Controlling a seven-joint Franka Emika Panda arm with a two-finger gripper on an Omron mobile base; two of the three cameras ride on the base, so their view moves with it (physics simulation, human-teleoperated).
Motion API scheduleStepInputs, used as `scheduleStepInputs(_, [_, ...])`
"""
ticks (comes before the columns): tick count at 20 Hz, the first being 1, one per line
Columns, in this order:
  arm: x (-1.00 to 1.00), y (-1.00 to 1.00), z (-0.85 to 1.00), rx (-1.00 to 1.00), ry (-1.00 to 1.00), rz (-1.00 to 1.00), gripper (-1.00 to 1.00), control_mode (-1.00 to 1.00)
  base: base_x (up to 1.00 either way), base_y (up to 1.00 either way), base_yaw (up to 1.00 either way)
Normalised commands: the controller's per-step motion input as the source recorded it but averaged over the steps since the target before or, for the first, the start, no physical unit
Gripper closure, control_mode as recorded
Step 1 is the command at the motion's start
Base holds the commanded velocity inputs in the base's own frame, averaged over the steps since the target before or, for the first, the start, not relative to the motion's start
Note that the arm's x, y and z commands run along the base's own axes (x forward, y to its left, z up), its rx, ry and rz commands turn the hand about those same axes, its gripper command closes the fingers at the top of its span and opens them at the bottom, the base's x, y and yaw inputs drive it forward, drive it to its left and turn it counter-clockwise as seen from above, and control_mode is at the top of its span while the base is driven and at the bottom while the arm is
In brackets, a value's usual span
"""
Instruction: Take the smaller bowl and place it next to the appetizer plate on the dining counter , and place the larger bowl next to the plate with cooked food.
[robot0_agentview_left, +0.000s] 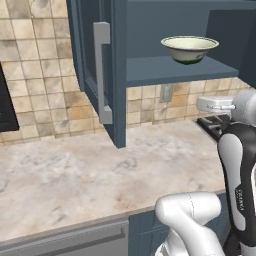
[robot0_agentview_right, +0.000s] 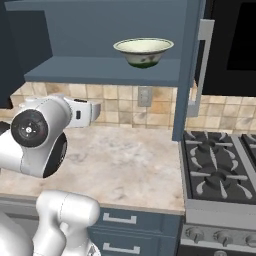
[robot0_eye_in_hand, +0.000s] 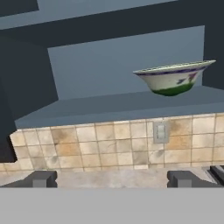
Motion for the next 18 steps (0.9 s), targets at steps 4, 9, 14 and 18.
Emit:
scheduleStepInputs(4, [0.08,-0.02,0.06,0.01,0.00,-0.01,-1.00,-1.00,0.10,0.00,0.00])
scheduleStepInputs(9, [-0.10,-0.18,0.57,0.18,0.02,-0.17,-1.00,-1.00,0.00,0.00,0.00])
scheduleStepInputs(14, [-0.13,-0.54,0.71,0.26,0.20,-0.17,-1.00,-1.00,0.00,0.00,0.00])
scheduleStepInputs(18, [-0.08,-0.31,0.53,0.30,0.28,-0.15,-1.00,-1.00,0.00,0.00,0.00])
